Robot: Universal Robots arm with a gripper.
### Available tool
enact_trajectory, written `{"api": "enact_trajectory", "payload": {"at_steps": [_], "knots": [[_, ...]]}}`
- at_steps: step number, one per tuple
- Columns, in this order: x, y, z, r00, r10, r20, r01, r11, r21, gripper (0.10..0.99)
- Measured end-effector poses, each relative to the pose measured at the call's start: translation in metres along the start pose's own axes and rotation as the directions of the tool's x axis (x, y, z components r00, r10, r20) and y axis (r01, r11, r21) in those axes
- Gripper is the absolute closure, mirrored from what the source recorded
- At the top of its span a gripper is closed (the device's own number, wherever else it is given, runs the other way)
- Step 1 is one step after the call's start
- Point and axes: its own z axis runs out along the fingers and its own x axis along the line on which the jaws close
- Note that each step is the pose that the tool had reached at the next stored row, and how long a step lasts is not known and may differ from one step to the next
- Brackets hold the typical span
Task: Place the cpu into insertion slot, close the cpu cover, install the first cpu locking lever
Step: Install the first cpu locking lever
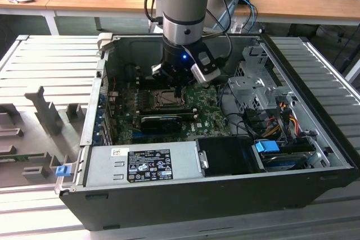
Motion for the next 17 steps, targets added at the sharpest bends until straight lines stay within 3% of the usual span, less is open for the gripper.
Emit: {"api": "enact_trajectory", "payload": {"at_steps": [2, 4, 7, 9, 12, 17], "knots": [[0.0005, -0.006, 0.0011, 1.0, 0.0, -0.0036, 0.0, 1.0, -0.003, 0.98], [0.0031, -0.0081, 0.0035, 1.0, -0.002, -0.0037, 0.002, 0.9999, -0.013, 0.98], [0.0114, -0.0083, 0.0048, 1.0, -0.003, -0.0035, 0.003, 0.9998, -0.019, 0.98], [0.0215, -0.0095, 0.0051, 1.0, -0.002, -0.0031, 0.002, 0.9997, -0.024, 0.98], [0.0301, -0.0096, 0.0067, 1.0, -0.002, -0.003, 0.002, 0.9997, -0.024, 0.98], [0.0344, -0.0104, 0.0138, 1.0, 0.004, -0.0024, -0.004, 0.9996, -0.029, 0.98]]}}
